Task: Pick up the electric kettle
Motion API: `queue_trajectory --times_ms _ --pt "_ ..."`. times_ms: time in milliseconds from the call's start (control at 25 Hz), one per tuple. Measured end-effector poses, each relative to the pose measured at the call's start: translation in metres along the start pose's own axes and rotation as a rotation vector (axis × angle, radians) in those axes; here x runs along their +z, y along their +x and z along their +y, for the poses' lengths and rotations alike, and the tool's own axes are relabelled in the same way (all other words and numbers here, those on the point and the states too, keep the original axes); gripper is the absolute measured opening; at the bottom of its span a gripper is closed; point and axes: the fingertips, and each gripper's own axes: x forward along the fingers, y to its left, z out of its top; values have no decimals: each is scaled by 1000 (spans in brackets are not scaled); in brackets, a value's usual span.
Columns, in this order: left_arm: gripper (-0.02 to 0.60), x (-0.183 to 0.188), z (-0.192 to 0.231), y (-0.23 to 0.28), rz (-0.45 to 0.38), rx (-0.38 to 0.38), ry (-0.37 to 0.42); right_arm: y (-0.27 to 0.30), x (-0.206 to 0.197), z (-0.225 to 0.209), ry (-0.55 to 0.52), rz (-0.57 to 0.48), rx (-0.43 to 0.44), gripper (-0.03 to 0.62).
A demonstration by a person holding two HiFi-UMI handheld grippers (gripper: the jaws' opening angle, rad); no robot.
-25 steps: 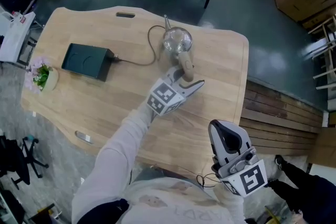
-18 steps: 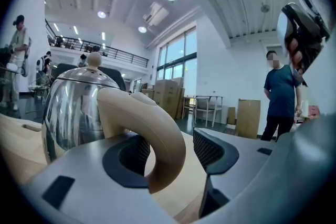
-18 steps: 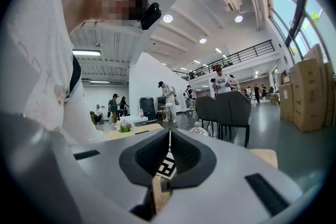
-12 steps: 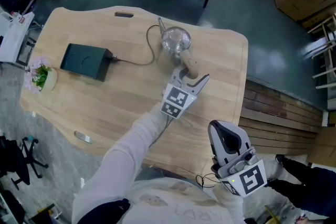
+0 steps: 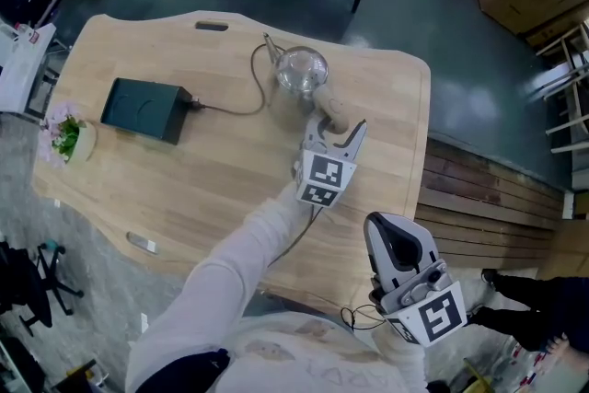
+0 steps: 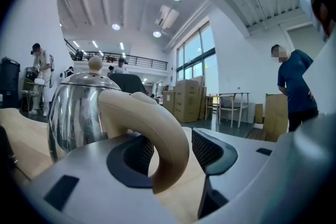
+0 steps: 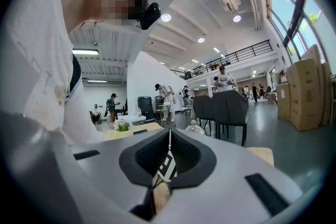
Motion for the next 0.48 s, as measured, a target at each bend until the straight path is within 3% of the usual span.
queue_trajectory --times_ms 120,240,480 --pt "168 4 6 2 -4 43 -23 -1 -1 -2 0 1 -3 18" --pt "137 2 4 2 14 25 -74 -3 -1 -3 -3 2 -7 18" --pt "129 5 5 -3 24 3 -80 -9 1 -5 -4 -3 -12 18"
